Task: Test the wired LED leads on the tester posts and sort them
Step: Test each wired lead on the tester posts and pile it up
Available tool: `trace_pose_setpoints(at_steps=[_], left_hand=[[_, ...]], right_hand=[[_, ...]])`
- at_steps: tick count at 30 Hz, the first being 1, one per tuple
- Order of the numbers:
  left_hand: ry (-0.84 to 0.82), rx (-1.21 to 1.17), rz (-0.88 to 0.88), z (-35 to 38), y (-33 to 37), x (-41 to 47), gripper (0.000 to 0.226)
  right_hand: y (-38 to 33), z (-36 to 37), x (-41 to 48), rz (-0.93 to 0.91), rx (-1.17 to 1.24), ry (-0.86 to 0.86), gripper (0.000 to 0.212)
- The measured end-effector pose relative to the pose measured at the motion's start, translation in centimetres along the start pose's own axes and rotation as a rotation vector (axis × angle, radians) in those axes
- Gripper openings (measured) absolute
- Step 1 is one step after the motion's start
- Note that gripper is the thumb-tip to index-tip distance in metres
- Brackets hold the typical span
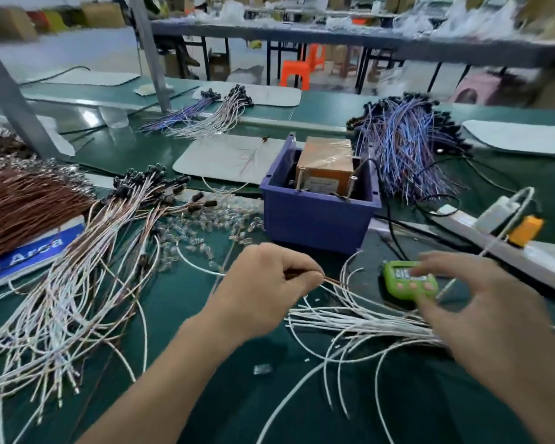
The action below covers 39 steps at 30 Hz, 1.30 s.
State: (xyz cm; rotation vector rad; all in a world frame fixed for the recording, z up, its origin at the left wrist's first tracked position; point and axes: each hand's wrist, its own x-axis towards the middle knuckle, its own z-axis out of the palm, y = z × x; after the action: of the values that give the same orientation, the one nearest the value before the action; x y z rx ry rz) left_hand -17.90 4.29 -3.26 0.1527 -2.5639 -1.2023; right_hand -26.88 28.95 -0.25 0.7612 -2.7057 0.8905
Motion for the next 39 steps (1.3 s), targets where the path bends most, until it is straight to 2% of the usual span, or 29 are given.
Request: trace_pose_setpoints(at_steps=[3, 6, 10, 20, 24, 28, 33, 39], left_hand=[[0.016, -0.033, 0.061, 2.1, 1.1, 0.3, 0.016], [0.084, -0.08, 0.076, 3.5, 1.2, 0.5, 0.024], [0.228, -0.098, -0.005, 3.6, -0.6, 0.1, 0.025], [0.259, -0.18, -0.067, 4.1, -1.1, -0.2, 0.029], [0.273, -0.153, -0.061, 4.5, -1.1, -0.2, 0.034], [0.311, -0.133, -0.068, 4.9, -1.2, -0.3, 0.022], [0.3, -0.158, -0.057, 5.1, -1.3, -0.4, 0.024], [0.261, -0.193, -0.006, 5.5, -1.0, -0.7, 0.021]], right_hand=[[-2.7, 2.3, -0.2, -0.143, 0.126, -0.094, 0.036], [-3.6, 4.3, 0.6, -0.132, 0.207, -0.22, 0.034], [-2.1, 5.7, 1.1, -0.093, 0.252, -0.13, 0.025], [-1.0, 7.6, 0.2, 0.125, 0.58, -0.113, 0.021], [-0.8, 8.0, 0.2, 0.128, 0.588, -0.061, 0.022], [-0.8, 8.4, 0.1, 0.072, 0.537, -0.004, 0.024], [-0.8, 8.6, -0.2, 0.012, 0.449, -0.041, 0.023], [-1.5, 8.1, -0.7, -0.078, 0.367, -0.168, 0.015]])
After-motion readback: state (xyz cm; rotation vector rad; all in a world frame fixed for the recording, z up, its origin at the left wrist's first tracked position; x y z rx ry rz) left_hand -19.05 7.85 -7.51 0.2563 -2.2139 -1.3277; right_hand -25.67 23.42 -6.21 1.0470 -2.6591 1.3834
